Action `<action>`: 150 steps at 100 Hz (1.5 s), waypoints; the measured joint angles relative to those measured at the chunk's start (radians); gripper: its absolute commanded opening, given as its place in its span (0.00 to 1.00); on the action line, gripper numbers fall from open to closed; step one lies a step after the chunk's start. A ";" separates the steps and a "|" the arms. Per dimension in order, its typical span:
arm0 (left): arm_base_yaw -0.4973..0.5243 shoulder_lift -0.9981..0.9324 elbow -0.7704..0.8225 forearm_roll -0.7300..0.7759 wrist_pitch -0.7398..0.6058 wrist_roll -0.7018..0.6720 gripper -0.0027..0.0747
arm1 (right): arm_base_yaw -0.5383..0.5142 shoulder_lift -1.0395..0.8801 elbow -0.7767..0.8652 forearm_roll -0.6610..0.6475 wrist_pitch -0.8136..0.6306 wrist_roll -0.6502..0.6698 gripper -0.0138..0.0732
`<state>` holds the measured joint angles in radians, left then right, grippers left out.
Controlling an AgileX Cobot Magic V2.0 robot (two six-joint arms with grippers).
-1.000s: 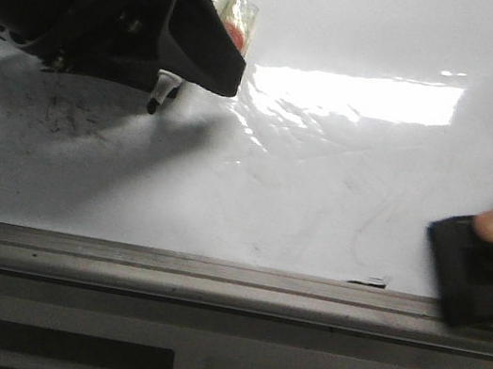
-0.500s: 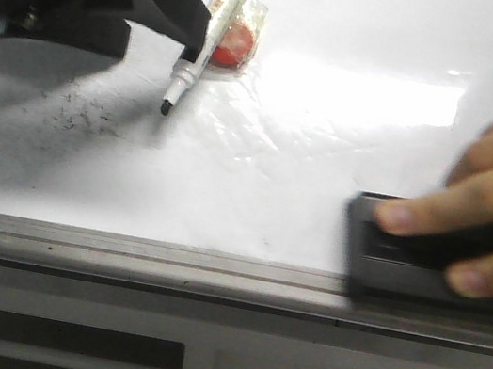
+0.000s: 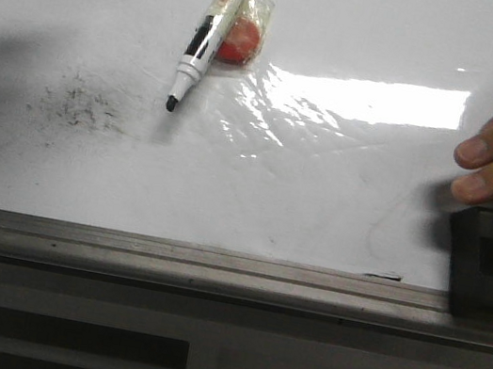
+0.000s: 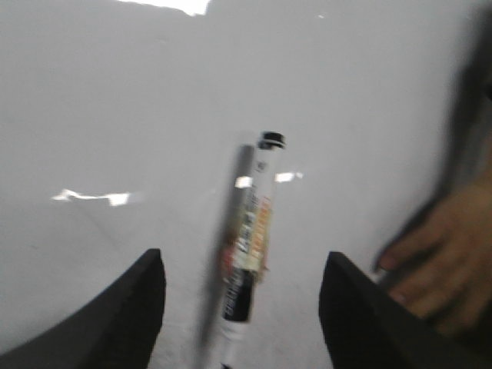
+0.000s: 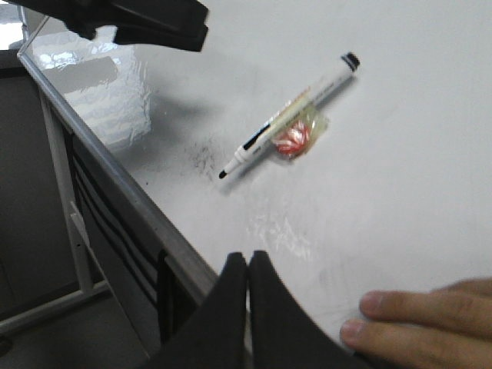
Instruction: Write number 8 on whiteboard
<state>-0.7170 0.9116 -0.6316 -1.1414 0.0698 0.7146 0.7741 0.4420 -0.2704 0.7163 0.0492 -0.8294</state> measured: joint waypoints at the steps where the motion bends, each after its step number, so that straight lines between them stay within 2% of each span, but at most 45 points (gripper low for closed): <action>1: 0.000 -0.003 0.003 0.000 0.009 0.000 0.44 | 0.000 0.000 0.003 0.006 0.000 0.000 0.09; 10: 0.000 -0.045 0.014 0.014 0.135 0.000 0.33 | 0.000 0.000 0.024 0.057 -0.007 0.000 0.09; 29: 0.000 -0.099 0.041 0.047 0.354 0.000 0.01 | 0.000 0.000 0.030 0.078 -0.010 0.002 0.09; 49: 0.000 -0.107 0.043 0.062 0.433 0.002 0.01 | 0.000 0.000 0.030 0.081 -0.011 0.002 0.09; 99: 0.000 -0.107 0.045 0.063 0.435 0.002 0.01 | 0.000 0.000 0.030 0.081 -0.013 0.005 0.09; 114: 0.000 -0.156 0.076 0.110 0.417 0.052 0.01 | 0.000 0.000 0.030 0.081 -0.013 0.005 0.09; 128: -0.005 -0.289 0.176 0.128 0.312 0.126 0.01 | 0.000 0.000 0.030 0.081 -0.013 0.005 0.09; 140: -0.006 -0.465 0.294 0.175 0.119 0.147 0.01 | 0.000 0.000 0.030 0.081 -0.013 0.005 0.09; 150: 0.016 -0.622 0.411 0.278 -0.008 0.136 0.01 | 0.000 0.000 0.030 0.081 -0.013 0.005 0.09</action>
<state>-0.7011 0.2892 -0.2206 -0.8635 0.0620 0.8509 0.7741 0.4420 -0.2408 0.7977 0.0362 -0.8249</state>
